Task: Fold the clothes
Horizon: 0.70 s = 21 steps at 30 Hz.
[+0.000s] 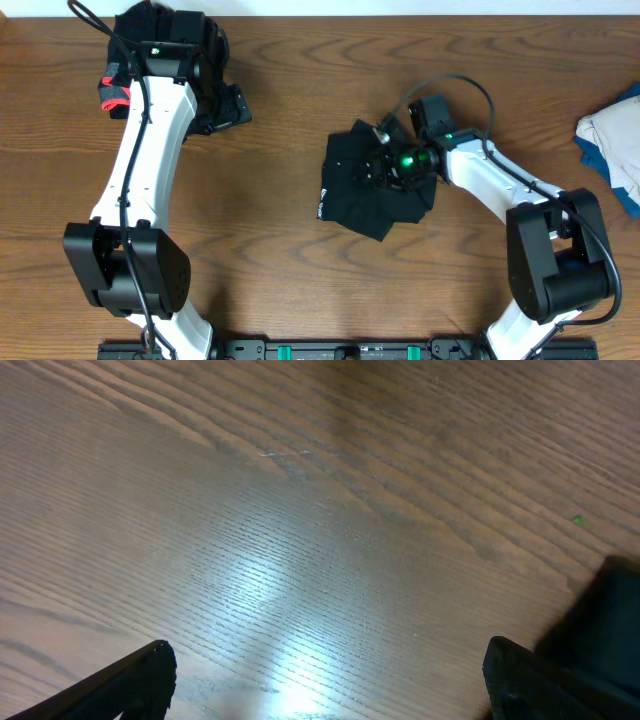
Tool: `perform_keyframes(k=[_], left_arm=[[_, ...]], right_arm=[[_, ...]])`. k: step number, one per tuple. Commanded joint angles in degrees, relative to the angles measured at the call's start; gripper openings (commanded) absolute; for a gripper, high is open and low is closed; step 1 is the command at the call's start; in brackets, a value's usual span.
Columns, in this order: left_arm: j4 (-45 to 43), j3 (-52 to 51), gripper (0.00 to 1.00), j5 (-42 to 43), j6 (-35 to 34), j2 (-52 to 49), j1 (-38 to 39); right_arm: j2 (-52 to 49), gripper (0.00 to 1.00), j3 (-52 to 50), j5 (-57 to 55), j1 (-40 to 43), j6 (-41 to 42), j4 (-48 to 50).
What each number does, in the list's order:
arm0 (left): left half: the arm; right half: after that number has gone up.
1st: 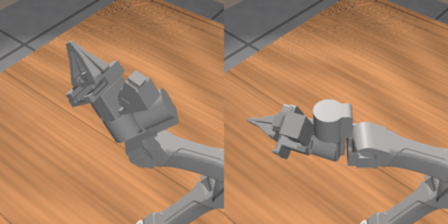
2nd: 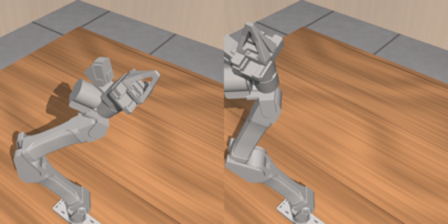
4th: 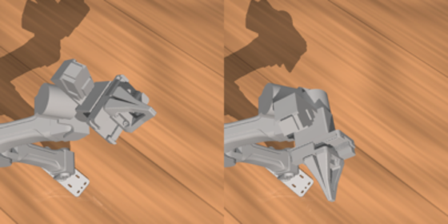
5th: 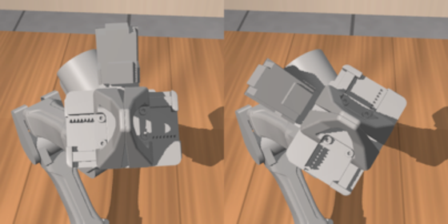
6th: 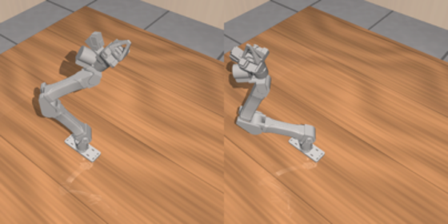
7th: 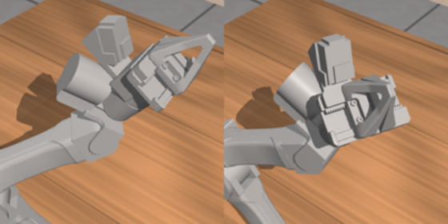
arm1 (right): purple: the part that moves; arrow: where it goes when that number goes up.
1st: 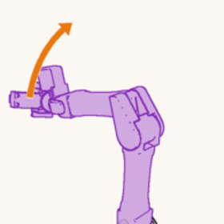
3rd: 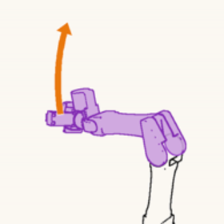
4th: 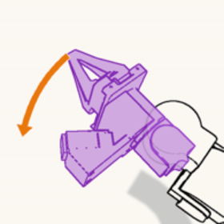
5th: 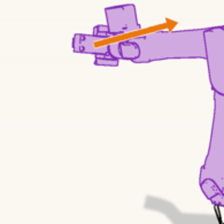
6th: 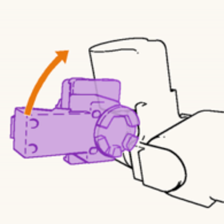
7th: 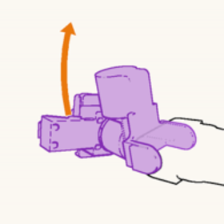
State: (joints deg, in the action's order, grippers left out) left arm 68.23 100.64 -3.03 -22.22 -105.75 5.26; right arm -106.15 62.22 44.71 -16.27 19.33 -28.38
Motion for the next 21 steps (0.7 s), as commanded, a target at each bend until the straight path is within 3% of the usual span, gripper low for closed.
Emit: perform_keyframes(k=[1, 9, 21], left_arm=[[0.3, -0.3, 0.98, -0.9, 0.7, 0.5, -0.2], [0.6, -0.3, 0.98, -0.9, 0.7, 0.5, -0.2], [0.8, -0.3, 0.98, -0.9, 0.7, 0.5, -0.2]], right_arm=[[-1.0, 0.43, -3.8, -2.2, 3.4, 0.3, 1.3], [-1.2, 0.43, -7.8, -2.2, 7.9, -0.2, 2.3], [4.5, 0.49, -0.6, 11.8, 8.0, -0.3, 2.1]])
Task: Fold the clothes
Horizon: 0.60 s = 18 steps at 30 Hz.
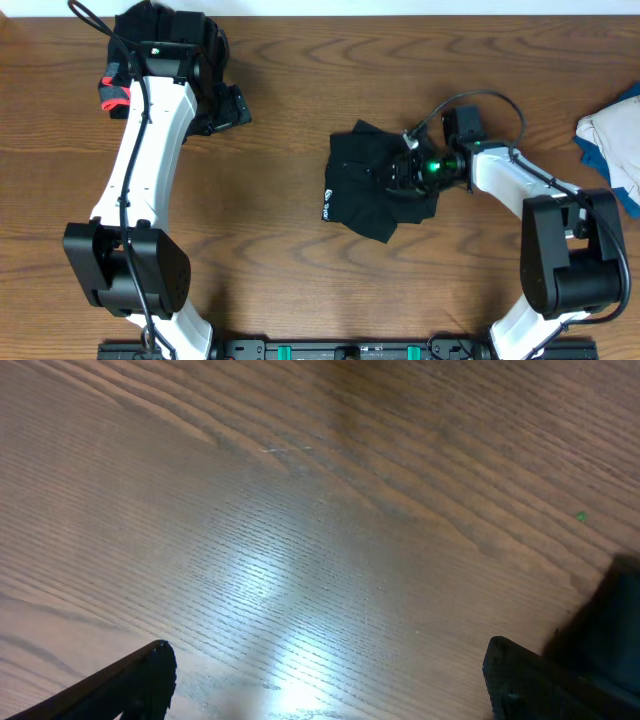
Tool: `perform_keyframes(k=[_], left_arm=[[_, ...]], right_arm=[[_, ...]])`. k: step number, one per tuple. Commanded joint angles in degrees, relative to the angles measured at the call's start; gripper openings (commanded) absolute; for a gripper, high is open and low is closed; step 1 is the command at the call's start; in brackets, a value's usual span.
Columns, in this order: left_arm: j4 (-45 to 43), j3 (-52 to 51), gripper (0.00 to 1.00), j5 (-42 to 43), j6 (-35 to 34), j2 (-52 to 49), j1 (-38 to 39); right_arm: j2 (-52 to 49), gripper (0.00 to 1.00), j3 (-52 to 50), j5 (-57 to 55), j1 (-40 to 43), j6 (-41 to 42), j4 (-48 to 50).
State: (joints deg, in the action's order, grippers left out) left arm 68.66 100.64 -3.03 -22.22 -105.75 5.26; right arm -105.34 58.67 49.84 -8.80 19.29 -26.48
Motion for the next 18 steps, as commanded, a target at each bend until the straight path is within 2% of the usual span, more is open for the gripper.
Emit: perform_keyframes(k=[1, 7, 11, 18], left_arm=[[0.3, -0.3, 0.98, -0.9, 0.7, 0.5, -0.2], [0.3, -0.3, 0.98, -0.9, 0.7, 0.5, -0.2], [0.3, -0.3, 0.98, -0.9, 0.7, 0.5, -0.2], [0.3, -0.3, 0.98, -0.9, 0.7, 0.5, -0.2]], right_arm=[[4.4, 0.51, 3.9, 8.5, 0.5, -0.2, 0.2], [5.2, 0.66, 5.3, 9.5, -0.1, -2.4, 1.8], [3.3, 0.70, 4.6, 4.5, -0.3, -4.2, -0.8], [-5.9, 0.70, 4.1, 3.3, 0.1, -8.0, 1.1]])
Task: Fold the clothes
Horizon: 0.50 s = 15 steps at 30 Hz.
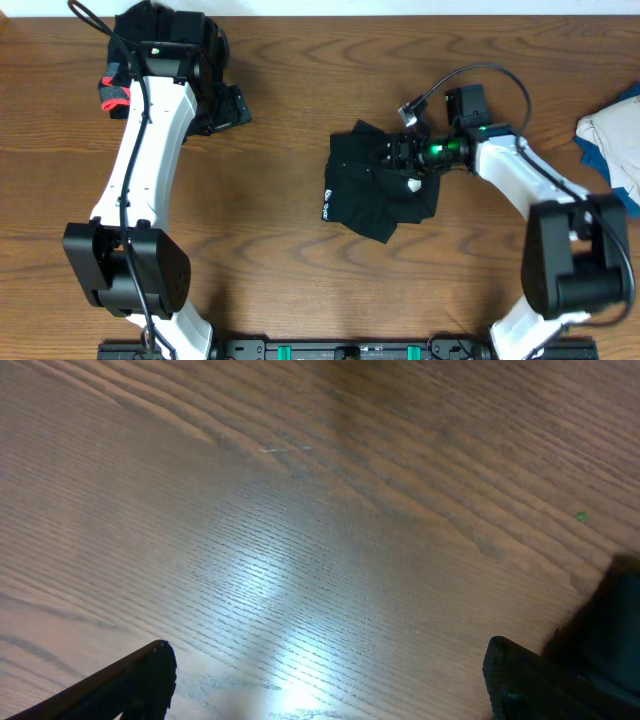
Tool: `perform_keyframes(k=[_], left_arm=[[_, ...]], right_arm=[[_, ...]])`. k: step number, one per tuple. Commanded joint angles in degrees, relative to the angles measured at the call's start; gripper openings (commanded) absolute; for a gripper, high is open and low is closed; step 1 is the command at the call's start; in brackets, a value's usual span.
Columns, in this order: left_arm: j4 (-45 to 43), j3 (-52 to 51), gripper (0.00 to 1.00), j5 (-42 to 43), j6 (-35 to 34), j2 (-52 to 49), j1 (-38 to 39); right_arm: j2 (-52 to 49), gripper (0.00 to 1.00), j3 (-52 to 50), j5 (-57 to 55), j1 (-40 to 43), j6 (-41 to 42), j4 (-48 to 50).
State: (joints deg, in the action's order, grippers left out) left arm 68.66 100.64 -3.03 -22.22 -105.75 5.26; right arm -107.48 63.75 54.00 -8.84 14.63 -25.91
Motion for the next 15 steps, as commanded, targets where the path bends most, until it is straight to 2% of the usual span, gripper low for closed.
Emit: perform_keyframes(k=[1, 9, 15], left_arm=[[0.3, -0.3, 0.98, -0.9, 0.7, 0.5, -0.2], [0.3, -0.3, 0.98, -0.9, 0.7, 0.5, -0.2], [0.4, -0.3, 0.98, -0.9, 0.7, 0.5, -0.2]], right_arm=[[-5.1, 0.70, -1.0, -1.1, 0.2, -3.3, 1.0], [-10.3, 0.72, -1.0, -0.7, 2.6, -6.0, 1.7], [-6.6, 0.72, 0.3, 9.9, 2.8, -8.1, 2.0]])
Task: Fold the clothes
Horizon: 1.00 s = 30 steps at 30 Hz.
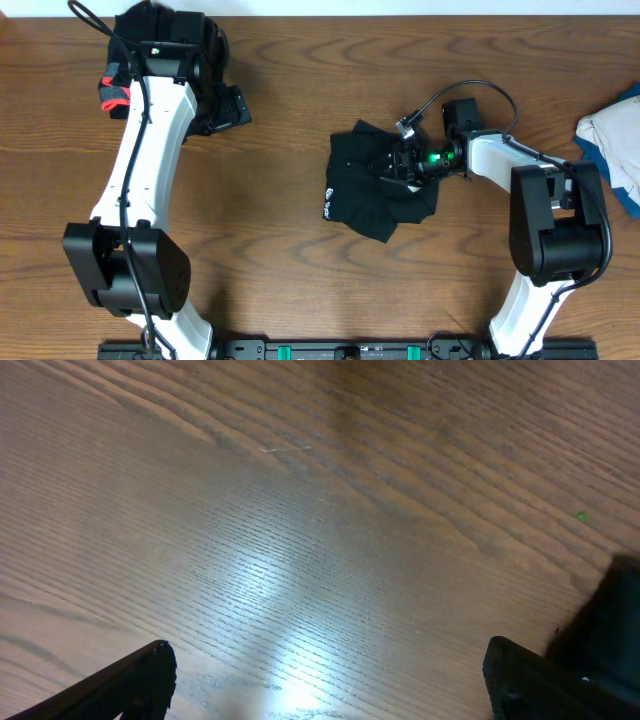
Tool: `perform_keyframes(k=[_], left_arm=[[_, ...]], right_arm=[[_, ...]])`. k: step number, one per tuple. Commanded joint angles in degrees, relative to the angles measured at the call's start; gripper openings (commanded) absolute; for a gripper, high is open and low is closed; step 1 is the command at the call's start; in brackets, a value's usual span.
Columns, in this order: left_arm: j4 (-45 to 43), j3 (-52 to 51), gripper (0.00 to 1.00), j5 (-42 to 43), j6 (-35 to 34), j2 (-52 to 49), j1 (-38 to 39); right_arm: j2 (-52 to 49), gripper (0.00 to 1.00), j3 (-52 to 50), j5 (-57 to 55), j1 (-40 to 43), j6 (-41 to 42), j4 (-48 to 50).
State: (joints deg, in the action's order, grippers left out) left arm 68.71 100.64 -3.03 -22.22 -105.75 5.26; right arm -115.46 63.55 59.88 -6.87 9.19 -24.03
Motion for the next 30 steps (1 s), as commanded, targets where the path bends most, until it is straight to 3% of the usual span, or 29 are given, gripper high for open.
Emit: perform_keyframes(k=[1, 7, 12, 18, 26, 30], left_arm=[[0.3, -0.3, 0.98, -0.9, 0.7, 0.5, -0.2], [0.4, -0.3, 0.98, -0.9, 0.7, 0.5, -0.2], [-0.2, -0.3, 0.98, -0.9, 0.7, 0.5, -0.2], [-0.1, -0.3, 0.98, -0.9, 0.7, 0.5, -0.2], [0.5, -0.3, 0.98, -0.9, 0.7, 0.5, -0.2], [0.5, -0.3, 0.98, -0.9, 0.7, 0.5, -0.2]], right_arm=[[2.6, 0.72, 0.8, 5.2, 0.9, -2.6, 0.1], [12.2, 0.76, 1.7, 9.3, -0.5, -0.7, 0.8], [14.7, 0.77, 1.7, 8.0, -6.0, 0.2, 0.9], [10.3, 0.75, 1.0, 0.5, -13.2, 5.0, 1.3], [-1.1, 0.76, 0.9, 0.9, -15.1, 7.7, 3.6], [-5.7, 0.75, 0.9, 7.3, -15.0, 7.8, 5.5]])
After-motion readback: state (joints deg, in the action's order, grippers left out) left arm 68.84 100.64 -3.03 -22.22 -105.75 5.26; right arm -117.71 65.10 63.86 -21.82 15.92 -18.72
